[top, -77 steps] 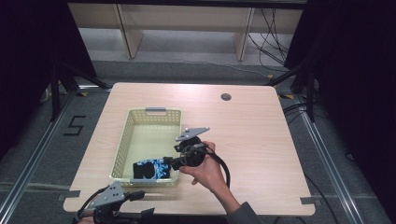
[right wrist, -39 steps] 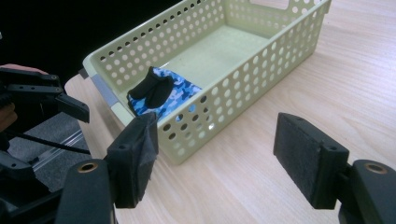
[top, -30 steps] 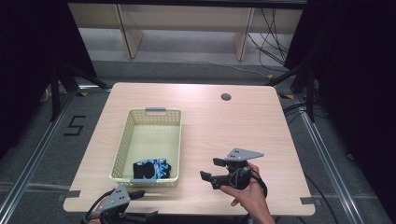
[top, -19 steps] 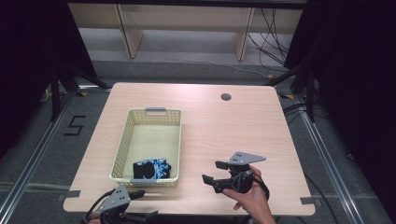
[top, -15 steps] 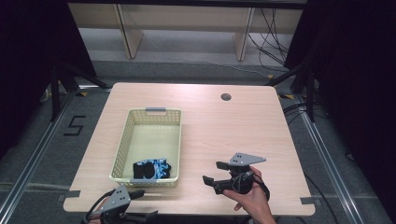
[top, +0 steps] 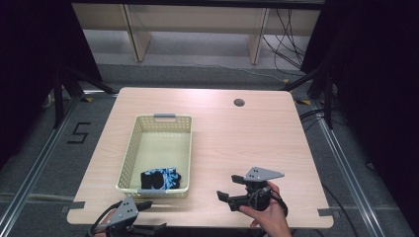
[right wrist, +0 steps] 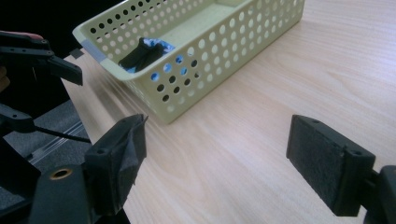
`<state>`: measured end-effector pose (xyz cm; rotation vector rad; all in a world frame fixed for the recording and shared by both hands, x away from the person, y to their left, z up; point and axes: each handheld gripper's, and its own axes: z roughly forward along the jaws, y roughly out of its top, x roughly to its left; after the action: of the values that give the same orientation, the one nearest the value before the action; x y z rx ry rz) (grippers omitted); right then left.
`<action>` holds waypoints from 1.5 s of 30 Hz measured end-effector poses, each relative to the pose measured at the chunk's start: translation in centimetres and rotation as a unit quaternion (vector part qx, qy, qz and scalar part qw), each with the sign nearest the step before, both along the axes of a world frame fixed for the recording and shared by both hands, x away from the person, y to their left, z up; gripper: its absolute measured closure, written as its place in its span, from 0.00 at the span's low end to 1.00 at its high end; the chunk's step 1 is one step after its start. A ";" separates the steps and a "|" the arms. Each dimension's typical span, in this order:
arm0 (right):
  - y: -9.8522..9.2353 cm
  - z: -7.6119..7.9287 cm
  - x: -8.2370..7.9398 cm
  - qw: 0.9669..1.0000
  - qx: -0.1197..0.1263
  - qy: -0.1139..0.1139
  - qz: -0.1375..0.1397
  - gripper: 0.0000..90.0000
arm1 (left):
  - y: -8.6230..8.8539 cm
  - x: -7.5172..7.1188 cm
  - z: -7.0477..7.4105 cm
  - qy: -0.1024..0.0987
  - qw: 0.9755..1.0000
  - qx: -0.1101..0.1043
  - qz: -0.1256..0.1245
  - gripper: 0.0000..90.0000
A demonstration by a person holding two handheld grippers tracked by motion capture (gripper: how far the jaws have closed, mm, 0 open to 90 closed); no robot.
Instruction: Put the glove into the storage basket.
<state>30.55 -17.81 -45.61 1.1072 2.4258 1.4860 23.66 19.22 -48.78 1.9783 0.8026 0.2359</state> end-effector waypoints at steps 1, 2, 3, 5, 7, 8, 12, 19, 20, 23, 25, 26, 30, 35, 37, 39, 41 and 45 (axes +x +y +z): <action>-0.1 -0.2 -0.2 1.000 -0.002 0.001 -0.001 0.23 | 0.0 0.0 0.0 0.000 1.000 -0.001 0.001 0.17; -0.1 -0.2 -0.2 1.000 -0.002 0.001 -0.001 0.23 | 0.0 0.0 -0.1 0.010 1.000 -0.008 0.003 0.17; -0.3 -0.4 -0.1 1.000 -0.007 -0.012 0.002 0.23 | 0.1 0.0 0.0 0.003 1.000 -0.005 0.001 0.17; -0.4 -0.5 -0.3 1.000 -0.007 -0.012 0.003 0.21 | 0.1 0.0 0.0 0.001 1.000 -0.003 0.003 0.17; -0.5 -0.7 -0.5 1.000 -0.009 -0.013 0.004 0.21 | 0.1 0.0 0.0 0.002 1.000 -0.003 0.004 0.17; -0.6 -0.9 -0.8 1.000 -0.011 -0.014 0.005 0.21 | 0.3 0.2 0.0 -0.005 1.000 0.012 -0.004 0.17; -0.8 -1.3 -1.4 1.000 -0.012 -0.011 0.004 0.21 | 0.2 0.2 -0.3 0.004 1.000 0.003 0.001 0.17; -1.1 -1.6 -2.3 0.999 -0.038 -0.018 0.003 0.21 | 0.3 0.2 -0.4 0.005 1.000 0.004 0.003 0.17; -1.1 -1.7 -2.4 0.999 -0.034 -0.019 0.008 0.20 | 0.2 0.2 -0.4 0.006 1.000 0.002 0.005 0.17; -1.0 -1.8 -2.9 0.999 -0.047 -0.018 0.006 0.19 | 0.1 0.2 -0.6 0.014 1.000 0.002 0.007 0.17; -1.1 -2.0 -2.9 0.998 -0.058 -0.031 0.011 0.19 | 0.2 0.3 -0.6 0.011 1.000 0.007 -0.001 0.17; -1.1 -2.1 -3.2 0.998 -0.064 -0.021 0.004 0.20 | 0.1 0.2 -0.7 0.016 1.000 0.006 0.003 0.17; -1.5 -2.5 -3.4 0.997 -0.076 -0.026 0.003 0.20 | 0.3 0.4 -0.7 0.012 1.000 0.013 -0.002 0.17; -2.1 -3.0 -3.8 0.997 -0.080 -0.022 0.005 0.20 | 0.2 0.3 -0.8 0.013 1.000 0.012 0.003 0.17; -2.3 -3.2 -4.2 0.996 -0.089 -0.023 -0.001 0.20 | 0.2 0.4 -0.8 0.014 1.000 0.011 0.000 0.17; -2.7 -3.4 -4.7 0.995 -0.096 -0.020 -0.005 0.20 | 0.1 0.3 -0.8 0.023 1.000 0.007 0.003 0.17; -2.8 -3.4 -4.8 0.995 -0.098 -0.019 -0.003 0.20 | 0.1 0.3 -0.8 0.022 1.000 0.008 0.003 0.17; -3.0 -3.6 -5.5 0.995 -0.101 -0.016 -0.009 0.20 | 0.2 0.3 -0.9 0.023 0.999 0.022 0.002 0.17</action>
<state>25.04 -20.78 -49.18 1.0533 2.4708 1.2100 23.99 19.44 -49.64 2.0300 0.8363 0.2128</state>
